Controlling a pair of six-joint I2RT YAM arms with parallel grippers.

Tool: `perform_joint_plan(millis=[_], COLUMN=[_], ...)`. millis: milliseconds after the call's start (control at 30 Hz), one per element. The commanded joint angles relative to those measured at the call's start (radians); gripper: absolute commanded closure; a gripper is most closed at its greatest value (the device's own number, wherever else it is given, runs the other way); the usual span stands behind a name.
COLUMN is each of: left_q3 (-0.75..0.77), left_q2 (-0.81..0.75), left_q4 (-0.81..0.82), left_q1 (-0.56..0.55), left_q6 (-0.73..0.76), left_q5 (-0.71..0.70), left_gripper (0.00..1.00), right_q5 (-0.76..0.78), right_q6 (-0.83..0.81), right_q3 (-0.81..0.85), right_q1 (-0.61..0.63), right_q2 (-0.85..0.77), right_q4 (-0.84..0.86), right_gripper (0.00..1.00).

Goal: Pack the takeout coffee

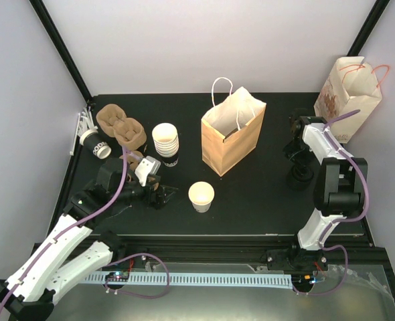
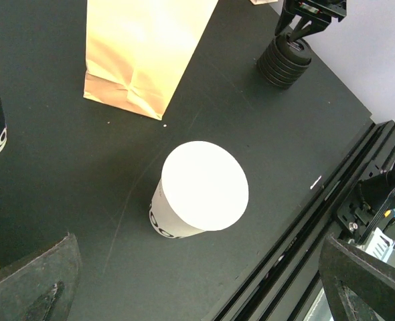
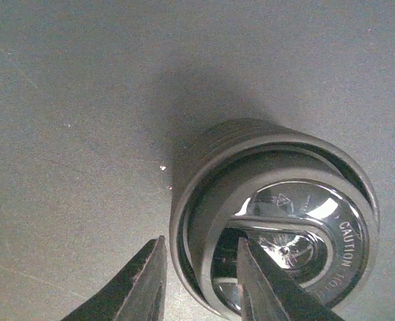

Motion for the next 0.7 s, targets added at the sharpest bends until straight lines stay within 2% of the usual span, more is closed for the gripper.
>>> perform_joint_plan(millis=[0,133,233,400,667], left_q3=[-0.001,-0.001,-0.001,-0.001,-0.003], left_q2=[-0.012,-0.012,-0.013,-0.015,-0.018], left_q4=[0.025,0.025,0.025,0.024,0.026], left_q1=[-0.007,-0.008,-0.007,-0.008,-0.008], left_q6=[0.012,0.013,0.013,0.013,0.013], left_q5=[0.001,0.001,0.001,0.001,0.001], left_gripper=[0.01,0.01,0.01,0.01,0.01], right_q5=[0.045,0.051,0.055,0.067,0.104], right_q6=[0.025,0.028,0.029,0.028,0.015], right_q3=[0.024,0.024,0.025,0.030,0.095], right_q1=[0.009,0.010,0.010,0.011,0.012], right_q2=[0.011,0.019,0.016,-0.008,-0.082], right_q4=[0.008,0.001,-0.007,-0.030,-0.106], right_gripper=[0.68,0.83,0.85,0.98,0.99])
